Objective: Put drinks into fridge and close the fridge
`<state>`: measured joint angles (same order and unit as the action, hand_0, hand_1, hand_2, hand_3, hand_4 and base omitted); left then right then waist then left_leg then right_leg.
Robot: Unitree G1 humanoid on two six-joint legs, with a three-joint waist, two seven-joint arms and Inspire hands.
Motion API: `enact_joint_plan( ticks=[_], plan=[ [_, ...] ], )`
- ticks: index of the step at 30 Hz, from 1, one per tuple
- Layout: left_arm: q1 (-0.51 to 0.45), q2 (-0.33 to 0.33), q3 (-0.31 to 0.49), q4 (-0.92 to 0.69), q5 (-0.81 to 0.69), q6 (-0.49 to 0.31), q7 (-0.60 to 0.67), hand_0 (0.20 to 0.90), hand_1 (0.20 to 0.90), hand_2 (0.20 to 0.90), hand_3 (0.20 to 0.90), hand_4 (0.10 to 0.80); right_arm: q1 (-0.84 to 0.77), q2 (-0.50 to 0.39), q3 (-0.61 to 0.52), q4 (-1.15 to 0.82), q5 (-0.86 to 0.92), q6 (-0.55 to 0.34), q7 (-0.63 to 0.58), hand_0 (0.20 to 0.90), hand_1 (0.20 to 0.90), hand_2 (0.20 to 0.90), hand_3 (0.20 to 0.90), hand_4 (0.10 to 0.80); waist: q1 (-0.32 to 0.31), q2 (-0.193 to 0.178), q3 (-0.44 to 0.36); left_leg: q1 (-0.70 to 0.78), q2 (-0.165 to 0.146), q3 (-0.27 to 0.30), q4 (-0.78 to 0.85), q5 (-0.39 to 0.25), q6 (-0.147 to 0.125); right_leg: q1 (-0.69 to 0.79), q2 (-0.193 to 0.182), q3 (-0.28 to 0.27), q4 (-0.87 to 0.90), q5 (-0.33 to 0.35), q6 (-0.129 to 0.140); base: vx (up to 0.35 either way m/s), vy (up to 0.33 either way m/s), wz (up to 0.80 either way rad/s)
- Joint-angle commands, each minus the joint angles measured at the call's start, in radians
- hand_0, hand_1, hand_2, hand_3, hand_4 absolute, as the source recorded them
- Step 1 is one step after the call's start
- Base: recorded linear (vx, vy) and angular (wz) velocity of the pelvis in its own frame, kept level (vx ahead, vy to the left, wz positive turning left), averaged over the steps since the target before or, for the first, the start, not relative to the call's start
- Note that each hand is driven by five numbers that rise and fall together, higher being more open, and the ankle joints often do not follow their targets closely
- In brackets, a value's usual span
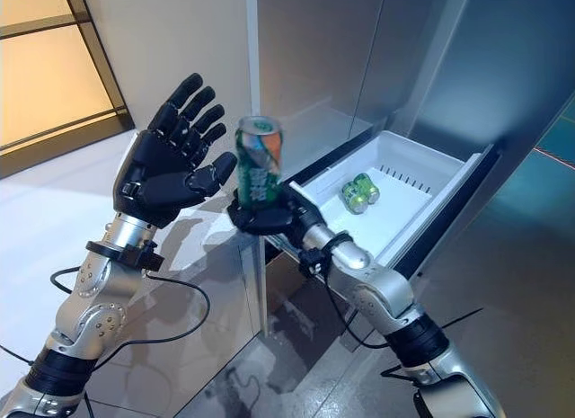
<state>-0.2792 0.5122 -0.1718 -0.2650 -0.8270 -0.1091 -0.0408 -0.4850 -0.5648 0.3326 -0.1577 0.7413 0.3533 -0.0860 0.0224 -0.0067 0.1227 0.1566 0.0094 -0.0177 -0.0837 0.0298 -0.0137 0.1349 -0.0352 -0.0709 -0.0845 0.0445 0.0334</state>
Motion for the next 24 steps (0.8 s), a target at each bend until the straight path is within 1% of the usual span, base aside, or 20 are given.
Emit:
enact_joint_plan(
  ticks=[1, 5, 7, 11, 12, 13, 14, 16, 19, 21, 22, 24],
  plan=[
    [-0.059, 0.019, 0.041, -0.016, -0.013, -0.034, -0.066, 0.9, 0.9, 0.9, 0.9, 0.8, -0.13, -0.008, -0.182, -0.059, -0.051, -0.242, -0.036, 0.3, 0.3, 0.3, 0.2, 0.1, -0.013, -0.045, -0.106, 0.005, -0.04, 0.008, -0.004, -0.022, 0.035, 0.011, -0.012, 0.017, 0.006, 0.019, 0.014, 0.0, 0.0, 0.0],
    [-0.036, 0.028, 0.046, -0.007, -0.018, 0.004, -0.094, 0.9, 0.9, 0.9, 0.9, 0.8, -0.109, -0.035, -0.222, -0.027, -0.072, -0.26, -0.063, 0.3, 0.3, 0.3, 0.2, 0.1, -0.014, -0.045, -0.101, 0.006, -0.039, 0.01, -0.004, -0.025, 0.036, 0.011, -0.012, 0.017, 0.006, 0.02, 0.015, 0.0, 0.0, 0.0],
    [-0.015, 0.03, 0.043, 0.003, -0.029, 0.039, -0.123, 0.9, 0.9, 0.9, 0.9, 0.8, -0.093, -0.052, -0.247, 0.001, -0.077, -0.269, -0.07, 0.3, 0.3, 0.3, 0.2, 0.1, -0.015, -0.046, -0.098, 0.005, -0.039, 0.011, -0.004, -0.025, 0.037, 0.009, -0.012, 0.018, 0.006, 0.021, 0.016, 0.0, 0.0, 0.0],
    [0.029, 0.031, 0.02, 0.02, -0.041, 0.144, -0.227, 0.9, 0.9, 0.9, 0.9, 0.8, -0.085, -0.086, -0.28, 0.052, -0.076, -0.28, -0.103, 0.3, 0.3, 0.3, 0.2, 0.1, -0.013, -0.044, -0.089, 0.006, -0.038, 0.013, -0.004, -0.026, 0.038, 0.008, -0.013, 0.019, 0.007, 0.024, 0.017, 0.0, 0.0, 0.0],
    [0.034, 0.031, 0.016, 0.021, -0.039, 0.15, -0.238, 0.9, 0.9, 0.9, 0.9, 0.8, -0.083, -0.089, -0.282, 0.058, -0.077, -0.283, -0.104, 0.3, 0.3, 0.3, 0.2, 0.1, -0.013, -0.043, -0.088, 0.01, -0.037, 0.013, -0.004, -0.031, 0.038, 0.012, -0.012, 0.019, 0.006, 0.02, 0.017, 0.0, 0.0, 0.0],
    [0.059, 0.039, -0.006, 0.031, -0.032, 0.189, -0.297, 0.9, 0.9, 0.9, 0.9, 0.8, -0.093, -0.116, -0.293, 0.093, -0.06, -0.287, -0.112, 0.3, 0.3, 0.3, 0.2, 0.1, -0.01, -0.04, -0.082, 0.011, -0.037, 0.013, -0.004, -0.032, 0.038, 0.011, -0.013, 0.018, 0.006, 0.022, 0.018, 0.0, 0.0, 0.0],
    [0.071, 0.044, -0.021, 0.036, -0.051, 0.214, -0.32, 0.9, 0.9, 0.9, 0.9, 0.8, -0.102, -0.136, -0.296, 0.116, -0.056, -0.288, -0.117, 0.3, 0.3, 0.3, 0.2, 0.1, -0.008, -0.038, -0.079, 0.011, -0.037, 0.014, -0.004, -0.031, 0.038, 0.011, -0.013, 0.018, 0.006, 0.023, 0.018, 0.0, 0.0, 0.0],
    [0.082, 0.048, -0.034, 0.043, -0.056, 0.24, -0.346, 0.9, 0.9, 0.9, 0.9, 0.8, -0.115, -0.157, -0.295, 0.145, -0.046, -0.29, -0.126, 0.3, 0.3, 0.3, 0.2, 0.1, -0.006, -0.037, -0.076, 0.012, -0.037, 0.016, -0.004, -0.032, 0.037, 0.012, -0.013, 0.018, 0.005, 0.024, 0.019, 0.0, 0.0, 0.0],
    [0.116, 0.062, -0.082, 0.063, -0.09, 0.308, -0.397, 0.9, 0.9, 0.9, 0.9, 0.8, -0.169, -0.213, -0.274, 0.255, -0.034, -0.292, -0.138, 0.3, 0.3, 0.3, 0.2, 0.1, 0.004, -0.032, -0.071, 0.013, -0.036, 0.018, -0.004, -0.031, 0.036, 0.014, -0.014, 0.015, 0.005, 0.026, 0.02, 0.0, 0.0, 0.0],
    [0.128, 0.071, -0.107, 0.068, -0.113, 0.332, -0.411, 0.9, 0.9, 0.9, 0.9, 0.8, -0.192, -0.237, -0.265, 0.307, -0.035, -0.294, -0.133, 0.3, 0.3, 0.3, 0.2, 0.1, 0.007, -0.031, -0.07, 0.013, -0.037, 0.018, -0.004, -0.03, 0.036, 0.015, -0.015, 0.014, 0.005, 0.025, 0.021, 0.0, 0.0, 0.0],
    [0.142, 0.074, -0.131, 0.069, -0.115, 0.351, -0.429, 0.9, 0.9, 0.9, 0.9, 0.8, -0.214, -0.256, -0.252, 0.356, -0.021, -0.3, -0.124, 0.3, 0.3, 0.3, 0.2, 0.1, 0.01, -0.03, -0.069, 0.012, -0.037, 0.016, -0.004, -0.029, 0.036, 0.015, -0.015, 0.012, 0.006, 0.025, 0.022, 0.042, 0.004, 0.01],
    [0.169, 0.09, -0.204, 0.08, -0.108, 0.39, -0.456, 0.9, 0.9, 0.9, 0.9, 0.8, -0.281, -0.297, -0.209, 0.466, -0.028, -0.3, -0.103, 0.3, 0.3, 0.3, 0.2, 0.1, 0.019, -0.027, -0.063, 0.011, -0.037, 0.012, -0.004, -0.026, 0.035, 0.016, -0.016, 0.008, 0.008, 0.025, 0.024, 0.044, 0.003, 0.03]
  ],
)
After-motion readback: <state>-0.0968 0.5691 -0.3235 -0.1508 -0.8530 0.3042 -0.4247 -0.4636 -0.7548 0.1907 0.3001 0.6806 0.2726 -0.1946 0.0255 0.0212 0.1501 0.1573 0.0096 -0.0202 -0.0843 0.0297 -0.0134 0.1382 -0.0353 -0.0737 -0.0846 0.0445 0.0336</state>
